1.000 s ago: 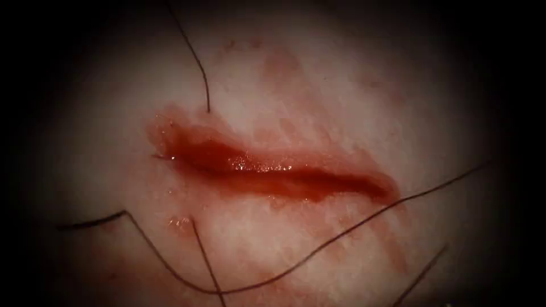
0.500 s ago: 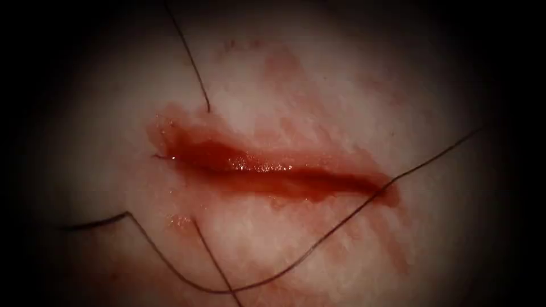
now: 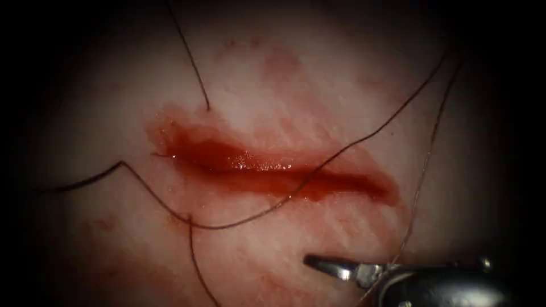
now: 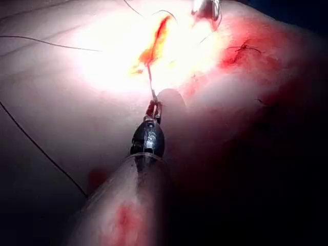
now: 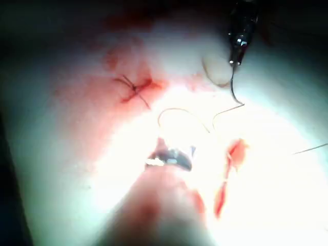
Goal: Wound Closure
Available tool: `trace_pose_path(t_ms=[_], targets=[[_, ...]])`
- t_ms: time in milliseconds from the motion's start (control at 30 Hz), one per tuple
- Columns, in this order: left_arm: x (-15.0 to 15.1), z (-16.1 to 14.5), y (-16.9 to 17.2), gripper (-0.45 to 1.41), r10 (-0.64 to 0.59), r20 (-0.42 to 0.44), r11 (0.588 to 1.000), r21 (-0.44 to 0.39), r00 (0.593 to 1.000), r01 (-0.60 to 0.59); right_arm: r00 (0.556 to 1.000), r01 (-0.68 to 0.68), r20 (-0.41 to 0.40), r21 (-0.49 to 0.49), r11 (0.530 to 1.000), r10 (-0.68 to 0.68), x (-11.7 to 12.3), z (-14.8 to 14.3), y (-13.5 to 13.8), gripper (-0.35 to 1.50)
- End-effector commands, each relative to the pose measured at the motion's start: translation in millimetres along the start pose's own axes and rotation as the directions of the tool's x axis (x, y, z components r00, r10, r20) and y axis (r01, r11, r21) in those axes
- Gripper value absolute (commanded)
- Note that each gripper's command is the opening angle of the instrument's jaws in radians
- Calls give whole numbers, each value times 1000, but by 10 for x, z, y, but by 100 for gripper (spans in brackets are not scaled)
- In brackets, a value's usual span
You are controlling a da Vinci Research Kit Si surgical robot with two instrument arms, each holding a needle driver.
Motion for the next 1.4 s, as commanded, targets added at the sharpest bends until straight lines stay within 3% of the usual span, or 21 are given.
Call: trace_pose_path(t_ms=[33, 367, 800, 867, 967, 1000, 1200, 1400], targets=[[-5, 8, 3, -45, -5, -3, 1000, 1, 1000, 5, 1000, -2, 3, -12, 1000, 2, -2, 20, 8, 111], [-8, 18, -1, -45, -15, -14, 999, 38, 1000, 15, 1000, 15, 13, -67, 998, -14, 12, 106, 24, 101], [-7, 20, 4, -45, -16, -32, 1000, 13, 999, 17, 1000, 23, 7, -49, 999, -22, 16, 150, 24, 84], [-7, 20, 5, -45, -16, -33, 1000, 10, 999, 17, 1000, 26, -1, -33, 999, -26, 14, 154, 22, 69], [-7, 20, 5, -45, -16, -33, 1000, 10, 999, 17, 999, 34, -16, 14, 999, -33, 10, 154, 18, -3], [-7, 20, 5, -45, -16, -33, 1000, 10, 999, 17, 999, 38, -27, 41, 998, -37, 9, 151, 16, -35], [-8, 22, 6, -45, -16, -35, 1000, 5, 999, 16, 997, 66, -41, 123, 990, -62, 9, 137, 1, -35], [-8, 22, 6, -45, -15, -36, 1000, 3, 999, 15, 994, 102, -59, 159, 982, -94, 24, 115, -35, -35]])
